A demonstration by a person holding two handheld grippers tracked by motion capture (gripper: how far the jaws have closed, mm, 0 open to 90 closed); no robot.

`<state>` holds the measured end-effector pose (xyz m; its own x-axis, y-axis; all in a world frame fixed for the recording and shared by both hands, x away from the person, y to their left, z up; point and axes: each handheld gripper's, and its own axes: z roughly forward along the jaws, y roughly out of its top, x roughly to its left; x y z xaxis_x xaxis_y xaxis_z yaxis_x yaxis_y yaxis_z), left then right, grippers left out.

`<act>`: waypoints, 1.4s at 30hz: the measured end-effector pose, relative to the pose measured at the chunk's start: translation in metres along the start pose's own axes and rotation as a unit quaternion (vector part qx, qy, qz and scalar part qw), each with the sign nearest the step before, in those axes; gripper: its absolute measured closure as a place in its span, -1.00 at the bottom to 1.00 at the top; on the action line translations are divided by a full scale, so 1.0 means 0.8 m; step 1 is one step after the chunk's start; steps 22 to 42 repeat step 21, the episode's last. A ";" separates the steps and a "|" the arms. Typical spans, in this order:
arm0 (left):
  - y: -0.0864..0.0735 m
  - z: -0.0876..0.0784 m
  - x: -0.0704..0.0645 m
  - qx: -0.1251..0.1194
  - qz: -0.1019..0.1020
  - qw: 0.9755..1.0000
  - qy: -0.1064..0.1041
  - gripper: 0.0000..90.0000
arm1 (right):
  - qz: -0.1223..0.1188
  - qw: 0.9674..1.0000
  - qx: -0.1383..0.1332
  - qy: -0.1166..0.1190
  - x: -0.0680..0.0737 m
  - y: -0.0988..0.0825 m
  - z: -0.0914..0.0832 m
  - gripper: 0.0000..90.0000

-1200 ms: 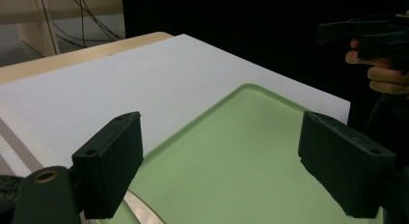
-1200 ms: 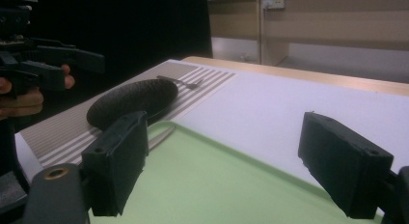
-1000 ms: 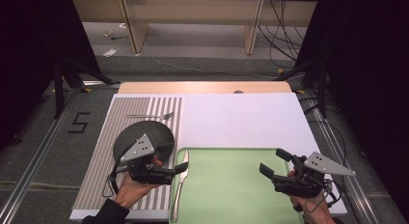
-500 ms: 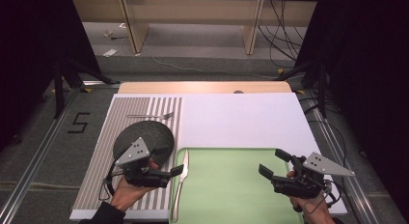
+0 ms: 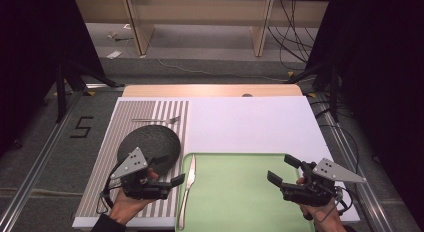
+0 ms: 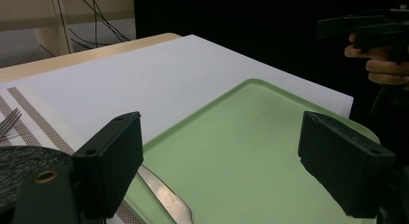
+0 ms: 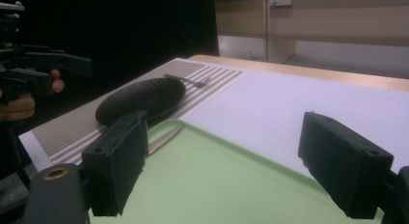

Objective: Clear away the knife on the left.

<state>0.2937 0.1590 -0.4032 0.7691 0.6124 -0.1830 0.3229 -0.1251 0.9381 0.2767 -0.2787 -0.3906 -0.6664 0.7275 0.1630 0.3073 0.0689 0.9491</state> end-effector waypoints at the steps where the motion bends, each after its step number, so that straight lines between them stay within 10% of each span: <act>1: 0.000 0.000 -0.001 0.001 0.001 1.000 0.001 -0.65 | 0.000 1.000 0.000 0.000 0.000 0.000 0.000 -0.58; 42: 0.001 0.000 0.003 0.001 -0.008 1.000 -0.002 -0.65 | -0.001 1.000 -0.001 0.000 -0.001 0.001 0.000 -0.58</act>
